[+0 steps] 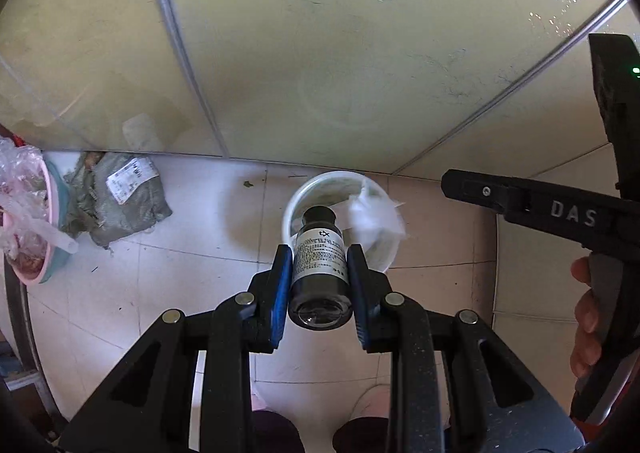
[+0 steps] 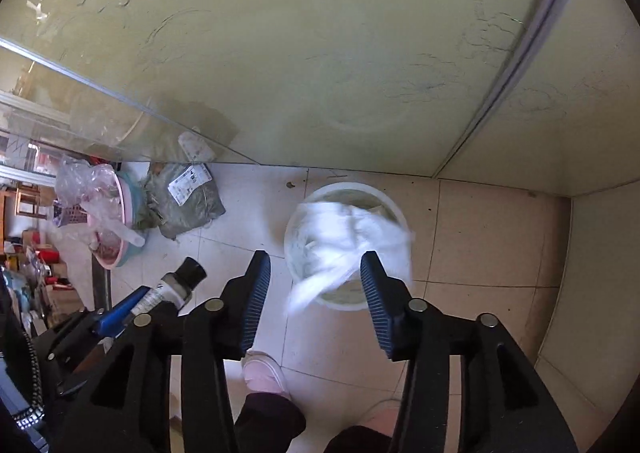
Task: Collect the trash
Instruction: 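Open the right gripper to drop the towel while the left gripper drops the bottle, then raise both tools back up over the counter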
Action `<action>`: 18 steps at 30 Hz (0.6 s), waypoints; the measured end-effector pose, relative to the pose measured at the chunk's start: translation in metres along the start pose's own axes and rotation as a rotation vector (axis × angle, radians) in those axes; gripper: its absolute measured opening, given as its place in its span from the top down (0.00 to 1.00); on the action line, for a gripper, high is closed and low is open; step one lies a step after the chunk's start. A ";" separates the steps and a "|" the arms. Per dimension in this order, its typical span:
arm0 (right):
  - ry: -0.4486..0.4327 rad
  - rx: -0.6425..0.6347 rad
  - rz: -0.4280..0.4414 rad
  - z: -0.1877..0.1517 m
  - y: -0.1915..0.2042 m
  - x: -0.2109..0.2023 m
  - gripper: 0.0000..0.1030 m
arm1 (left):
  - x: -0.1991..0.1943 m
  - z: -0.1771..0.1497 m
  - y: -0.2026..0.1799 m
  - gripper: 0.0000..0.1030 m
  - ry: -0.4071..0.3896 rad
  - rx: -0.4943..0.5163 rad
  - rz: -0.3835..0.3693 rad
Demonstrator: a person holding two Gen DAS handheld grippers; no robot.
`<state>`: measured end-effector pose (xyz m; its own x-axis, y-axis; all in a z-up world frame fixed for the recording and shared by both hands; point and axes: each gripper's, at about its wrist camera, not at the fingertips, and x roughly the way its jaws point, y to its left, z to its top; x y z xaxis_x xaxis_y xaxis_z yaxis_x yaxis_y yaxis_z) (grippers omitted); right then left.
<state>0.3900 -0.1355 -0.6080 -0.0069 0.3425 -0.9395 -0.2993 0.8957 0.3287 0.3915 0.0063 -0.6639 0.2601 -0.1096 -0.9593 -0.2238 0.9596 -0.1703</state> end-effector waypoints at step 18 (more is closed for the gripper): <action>-0.092 0.071 -0.015 -0.008 -0.006 -0.084 0.57 | -0.053 0.024 -0.049 0.55 -0.005 0.077 -0.036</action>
<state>0.3845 -0.1722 -0.5323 0.0853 0.3507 -0.9326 -0.2305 0.9176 0.3240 0.4108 -0.0286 -0.5999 0.2717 -0.1433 -0.9516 -0.1409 0.9723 -0.1866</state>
